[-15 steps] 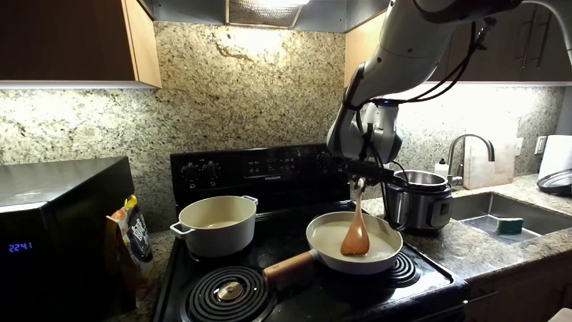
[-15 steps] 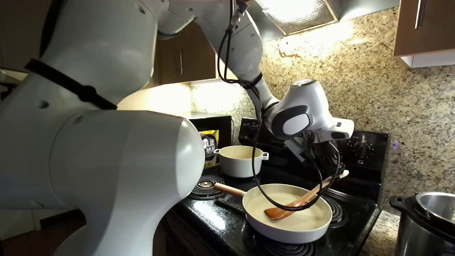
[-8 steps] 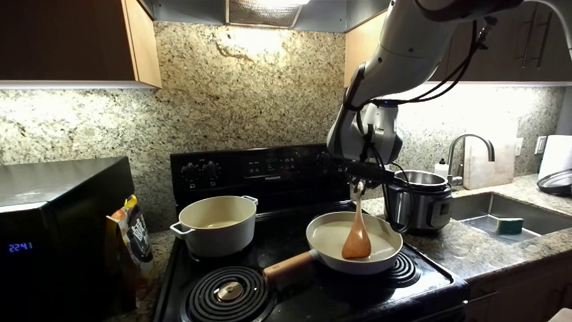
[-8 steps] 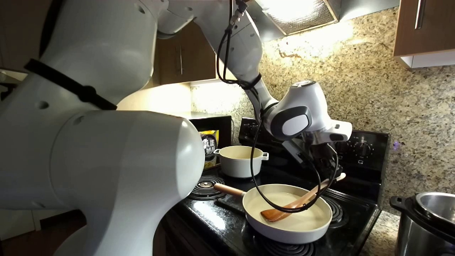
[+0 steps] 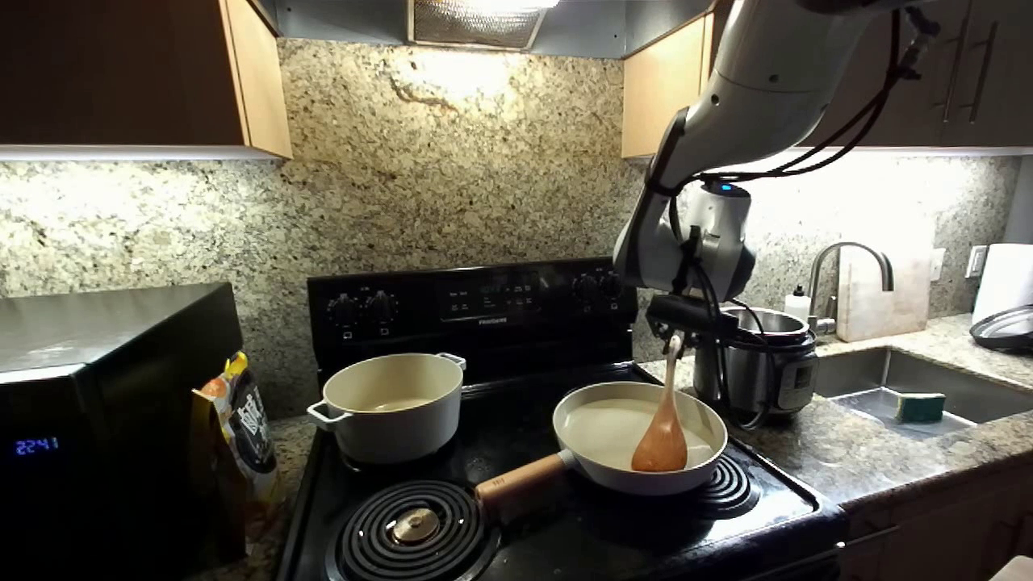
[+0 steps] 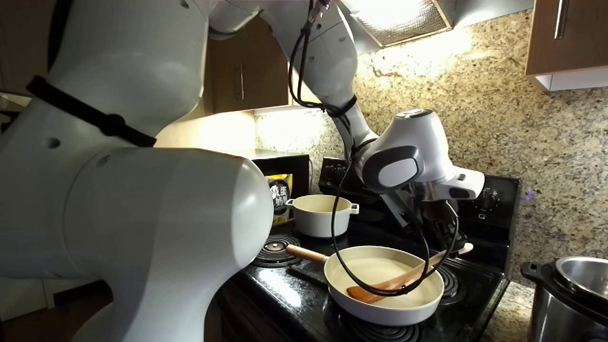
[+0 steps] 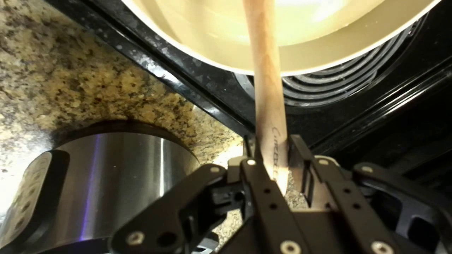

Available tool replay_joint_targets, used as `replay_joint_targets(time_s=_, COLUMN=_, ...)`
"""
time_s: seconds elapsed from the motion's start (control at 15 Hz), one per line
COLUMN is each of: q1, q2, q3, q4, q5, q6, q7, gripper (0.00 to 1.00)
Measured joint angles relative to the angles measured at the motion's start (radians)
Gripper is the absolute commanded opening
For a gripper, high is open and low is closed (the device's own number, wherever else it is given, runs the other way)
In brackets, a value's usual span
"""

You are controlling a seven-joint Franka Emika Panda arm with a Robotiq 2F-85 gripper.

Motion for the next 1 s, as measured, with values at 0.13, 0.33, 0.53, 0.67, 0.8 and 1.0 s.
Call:
replay_joint_targets(time_s=0.13, q1=-0.025, q2=-0.019, q3=0.000, q4=-0.015, q5=0.007, q6=0.020, q7=0.000, gripper=0.06)
replay_joint_targets(time_s=0.33, q1=-0.074, q2=-0.039, q3=-0.001, q4=-0.014, q5=0.007, q6=0.025, q7=0.000, gripper=0.06)
replay_joint_targets(time_s=0.53, q1=-0.123, q2=-0.047, q3=-0.001, q4=0.003, q5=0.006, q6=0.022, q7=0.000, gripper=0.06)
replay_joint_targets(time_s=0.67, q1=-0.147, q2=-0.047, q3=0.001, q4=0.024, q5=0.004, q6=0.013, q7=-0.001, gripper=0.06)
replay_joint_targets(time_s=0.8, q1=-0.162, q2=-0.044, q3=0.003, q4=0.049, q5=0.000, q6=0.002, q7=-0.001, gripper=0.06)
replay_joint_targets(time_s=1.0, q1=-0.173, q2=-0.032, q3=0.008, q4=0.095, q5=-0.007, q6=-0.029, q7=-0.001, gripper=0.06)
